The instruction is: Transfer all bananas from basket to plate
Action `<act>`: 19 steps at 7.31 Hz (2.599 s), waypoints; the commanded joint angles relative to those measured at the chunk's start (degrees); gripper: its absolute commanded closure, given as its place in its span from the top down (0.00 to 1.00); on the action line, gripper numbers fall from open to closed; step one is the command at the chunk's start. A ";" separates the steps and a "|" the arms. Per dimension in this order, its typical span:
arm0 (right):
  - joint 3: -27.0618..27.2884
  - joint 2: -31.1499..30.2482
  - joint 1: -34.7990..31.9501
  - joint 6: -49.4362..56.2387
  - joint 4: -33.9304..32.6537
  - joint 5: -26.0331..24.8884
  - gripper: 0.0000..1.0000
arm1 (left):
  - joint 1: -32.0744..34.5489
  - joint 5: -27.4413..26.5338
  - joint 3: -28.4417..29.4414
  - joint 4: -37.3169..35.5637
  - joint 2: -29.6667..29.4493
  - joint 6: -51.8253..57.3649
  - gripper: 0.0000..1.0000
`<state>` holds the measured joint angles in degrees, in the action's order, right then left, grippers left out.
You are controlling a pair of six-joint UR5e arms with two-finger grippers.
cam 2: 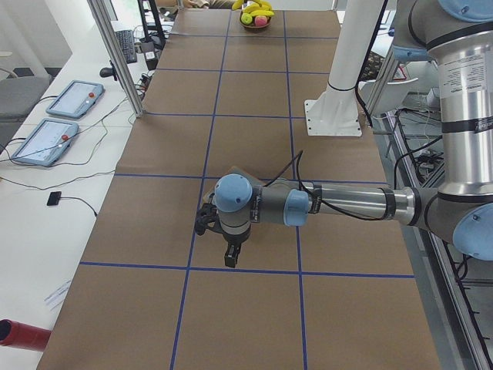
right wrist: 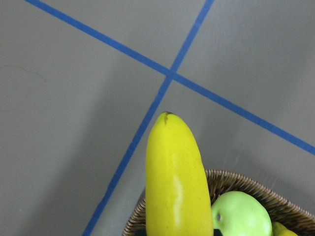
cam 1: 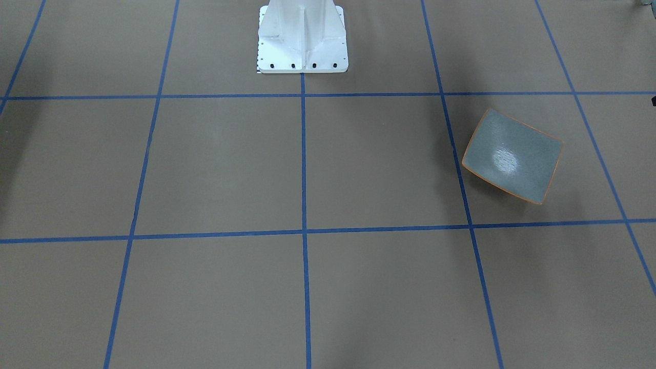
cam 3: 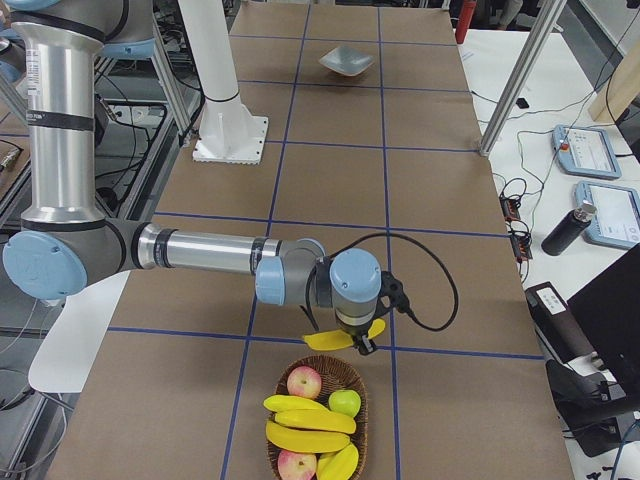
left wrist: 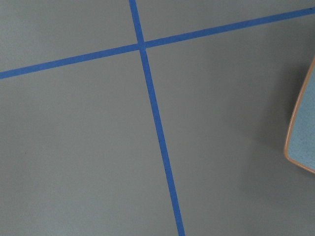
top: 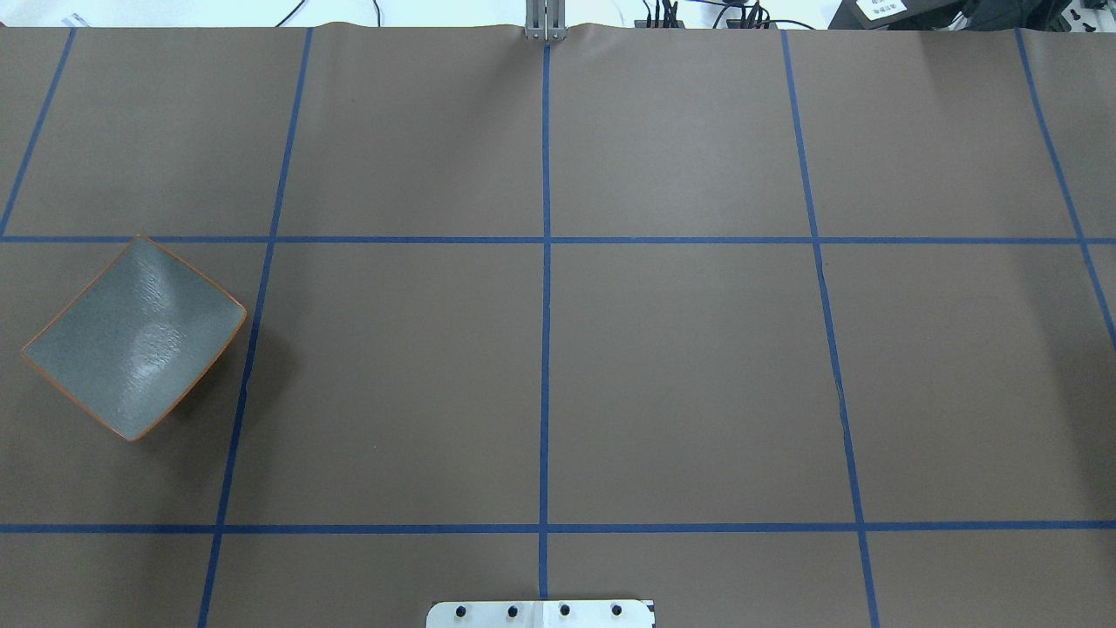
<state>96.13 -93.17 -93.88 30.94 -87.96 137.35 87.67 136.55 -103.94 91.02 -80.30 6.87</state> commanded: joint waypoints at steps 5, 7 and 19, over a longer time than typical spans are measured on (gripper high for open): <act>4.24 17.28 13.86 -44.46 0.07 0.11 0.00 | -0.66 0.03 0.32 16.69 -13.03 -11.37 1.00; 4.68 25.46 20.20 -61.35 1.03 -0.33 0.00 | -6.25 -0.06 0.58 33.77 -12.34 -19.74 1.00; 6.17 46.50 49.14 -111.89 13.34 -20.20 0.00 | -39.50 -4.01 -2.76 44.31 -39.58 -71.47 1.00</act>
<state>102.09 -47.89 -46.04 -81.41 -74.65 117.20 49.17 132.54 -107.27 133.25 -119.77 -64.59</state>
